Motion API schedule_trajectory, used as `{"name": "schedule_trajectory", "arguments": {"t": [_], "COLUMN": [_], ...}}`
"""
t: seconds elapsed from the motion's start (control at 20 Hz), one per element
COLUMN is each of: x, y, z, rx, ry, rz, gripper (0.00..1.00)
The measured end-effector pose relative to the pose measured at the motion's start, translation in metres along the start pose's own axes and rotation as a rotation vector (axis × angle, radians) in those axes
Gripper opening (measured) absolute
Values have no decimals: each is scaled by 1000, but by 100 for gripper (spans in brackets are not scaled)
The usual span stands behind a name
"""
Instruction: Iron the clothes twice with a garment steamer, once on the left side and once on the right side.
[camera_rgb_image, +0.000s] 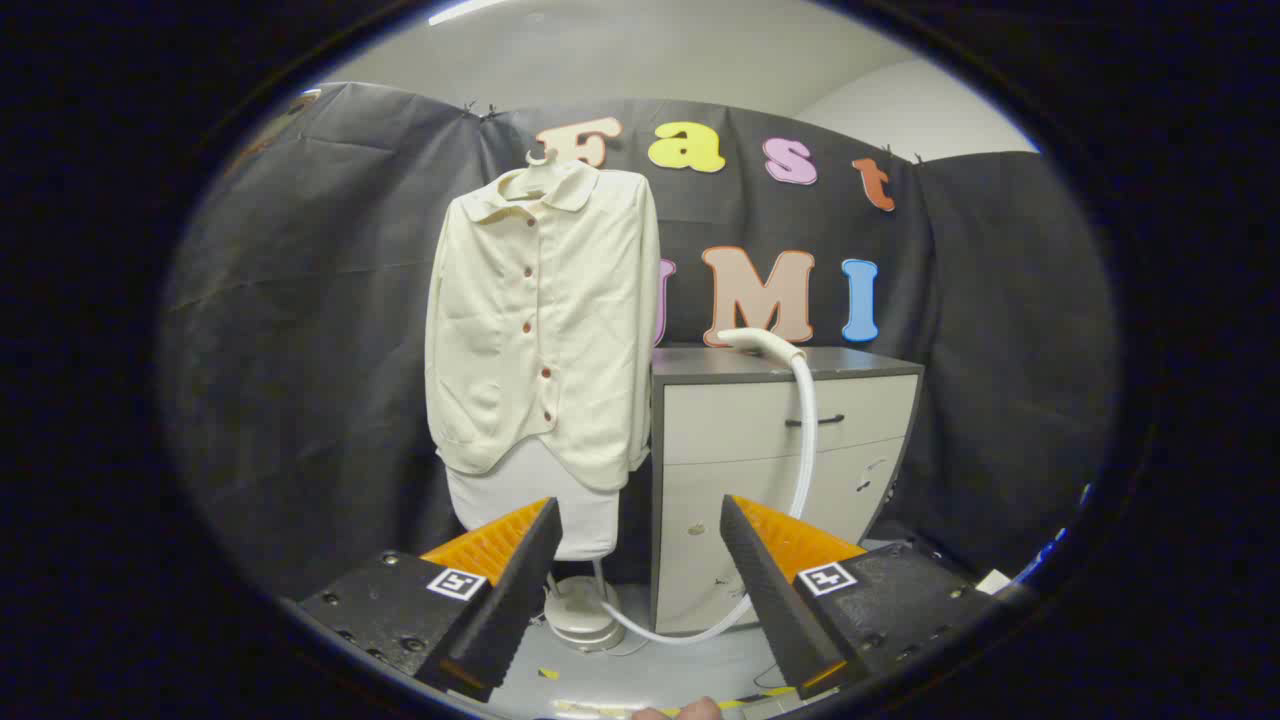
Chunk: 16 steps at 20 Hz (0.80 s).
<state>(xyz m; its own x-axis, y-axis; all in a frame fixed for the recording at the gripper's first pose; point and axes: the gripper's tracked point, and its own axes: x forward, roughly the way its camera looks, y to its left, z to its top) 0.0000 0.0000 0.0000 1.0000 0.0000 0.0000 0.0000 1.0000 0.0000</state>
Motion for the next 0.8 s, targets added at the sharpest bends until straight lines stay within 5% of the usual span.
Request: {"name": "schedule_trajectory", "arguments": {"t": [0.8], "x": [2], "y": [-8], "z": [0], "rx": [22], "ry": [23], "rz": [-9], "gripper": [97]}}
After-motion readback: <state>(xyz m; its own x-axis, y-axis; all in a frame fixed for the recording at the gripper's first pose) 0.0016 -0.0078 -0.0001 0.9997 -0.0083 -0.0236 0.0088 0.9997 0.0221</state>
